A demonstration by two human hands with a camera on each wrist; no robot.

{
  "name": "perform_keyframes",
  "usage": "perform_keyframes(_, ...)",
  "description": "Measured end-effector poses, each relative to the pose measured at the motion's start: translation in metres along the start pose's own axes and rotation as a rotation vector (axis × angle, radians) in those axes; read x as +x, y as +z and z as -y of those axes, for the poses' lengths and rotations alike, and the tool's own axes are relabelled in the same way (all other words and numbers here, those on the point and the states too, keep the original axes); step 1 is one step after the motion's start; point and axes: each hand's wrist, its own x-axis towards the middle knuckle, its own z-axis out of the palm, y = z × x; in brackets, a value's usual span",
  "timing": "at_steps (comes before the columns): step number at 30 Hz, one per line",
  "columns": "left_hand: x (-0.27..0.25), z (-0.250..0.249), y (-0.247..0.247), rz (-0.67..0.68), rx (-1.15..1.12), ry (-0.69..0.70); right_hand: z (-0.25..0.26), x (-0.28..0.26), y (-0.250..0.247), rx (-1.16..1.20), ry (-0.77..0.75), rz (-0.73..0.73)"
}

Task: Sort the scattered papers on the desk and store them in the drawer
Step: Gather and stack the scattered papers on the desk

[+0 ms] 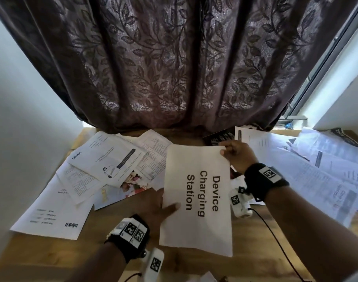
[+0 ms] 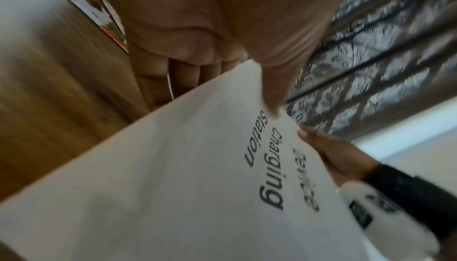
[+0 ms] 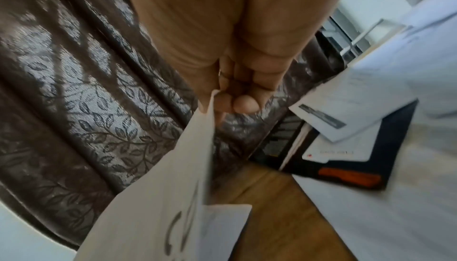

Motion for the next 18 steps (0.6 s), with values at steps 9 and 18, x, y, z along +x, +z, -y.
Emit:
perform_keyframes(9, 0.001, 0.034, 0.019, -0.219, 0.121, -0.146, -0.013, -0.040, 0.054, -0.368, -0.228, 0.284)
perform_keyframes(18, 0.001, 0.014, 0.015, 0.041, 1.170, -0.140, -0.059, -0.084, 0.090, -0.627, -0.268, 0.630)
